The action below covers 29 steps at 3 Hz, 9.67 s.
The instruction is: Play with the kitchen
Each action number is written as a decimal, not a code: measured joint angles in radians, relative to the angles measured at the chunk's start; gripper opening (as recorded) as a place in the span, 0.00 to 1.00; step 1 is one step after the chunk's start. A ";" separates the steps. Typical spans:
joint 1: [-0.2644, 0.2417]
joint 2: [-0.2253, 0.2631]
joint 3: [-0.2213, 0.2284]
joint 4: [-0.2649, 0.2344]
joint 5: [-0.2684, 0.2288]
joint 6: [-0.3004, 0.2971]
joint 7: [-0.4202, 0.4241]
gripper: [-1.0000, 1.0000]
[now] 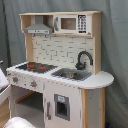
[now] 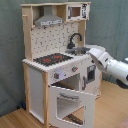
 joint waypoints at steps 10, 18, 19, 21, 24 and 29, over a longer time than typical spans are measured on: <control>-0.088 0.193 -0.292 0.177 0.001 0.227 -1.035 1.00; -0.522 0.631 -0.335 0.342 0.001 0.505 -1.434 1.00; -0.610 0.659 -0.302 0.336 -0.001 0.505 -1.455 1.00; -0.733 0.721 -0.214 0.448 -0.001 0.500 -1.477 1.00; -0.856 0.805 -0.083 0.575 0.000 0.495 -1.479 1.00; -0.519 0.811 -0.331 0.390 0.000 0.528 -1.528 0.00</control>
